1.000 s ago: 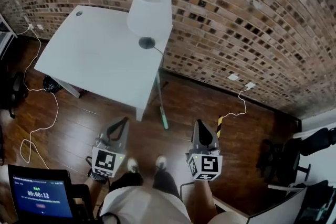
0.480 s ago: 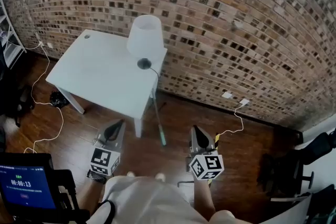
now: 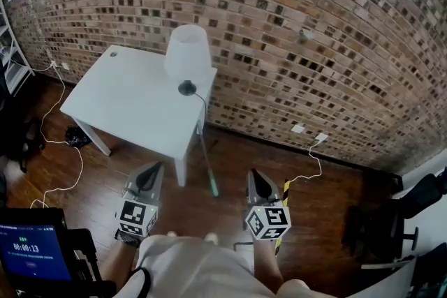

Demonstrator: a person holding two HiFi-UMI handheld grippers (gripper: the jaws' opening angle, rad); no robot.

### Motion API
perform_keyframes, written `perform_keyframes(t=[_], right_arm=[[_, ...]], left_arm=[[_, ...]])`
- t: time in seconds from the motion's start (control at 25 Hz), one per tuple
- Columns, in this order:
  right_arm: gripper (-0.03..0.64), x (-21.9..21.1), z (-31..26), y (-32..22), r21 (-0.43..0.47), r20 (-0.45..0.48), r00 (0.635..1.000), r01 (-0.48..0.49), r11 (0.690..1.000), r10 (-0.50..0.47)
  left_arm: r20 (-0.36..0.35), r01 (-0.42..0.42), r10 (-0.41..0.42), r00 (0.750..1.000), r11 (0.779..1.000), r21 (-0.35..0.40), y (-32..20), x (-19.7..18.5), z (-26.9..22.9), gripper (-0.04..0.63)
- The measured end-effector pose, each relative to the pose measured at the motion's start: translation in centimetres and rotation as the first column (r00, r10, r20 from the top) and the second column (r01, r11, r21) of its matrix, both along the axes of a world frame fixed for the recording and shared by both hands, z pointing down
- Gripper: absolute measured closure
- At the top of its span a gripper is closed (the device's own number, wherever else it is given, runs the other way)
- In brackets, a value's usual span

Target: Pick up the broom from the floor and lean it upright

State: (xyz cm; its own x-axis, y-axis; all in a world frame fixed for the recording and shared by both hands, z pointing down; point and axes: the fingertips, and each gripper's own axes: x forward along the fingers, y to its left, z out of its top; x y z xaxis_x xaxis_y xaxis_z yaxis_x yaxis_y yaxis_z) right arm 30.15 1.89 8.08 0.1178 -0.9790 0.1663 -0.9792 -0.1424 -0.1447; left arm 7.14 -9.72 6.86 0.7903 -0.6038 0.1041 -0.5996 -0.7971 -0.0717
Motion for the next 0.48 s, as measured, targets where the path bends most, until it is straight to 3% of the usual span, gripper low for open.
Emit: perform_keyframes(t=[0.28, 0.48], right_arm=[[0.604, -1.9, 1.0, 2.5, -0.047, -0.019, 1.0, -0.01, 0.999, 0.009], [0.604, -3.1, 3.4, 6.4, -0.117, -0.012, 0.999, -0.053, 0.992, 0.052]], left_arm=[[0.077, -0.013, 0.01, 0.997, 0.999, 0.035, 1.8, -1.9, 1.2, 0.594], [0.124, -0.019, 0.018, 0.992, 1.0, 0.012, 3.6, -4.8, 4.2, 0.595]])
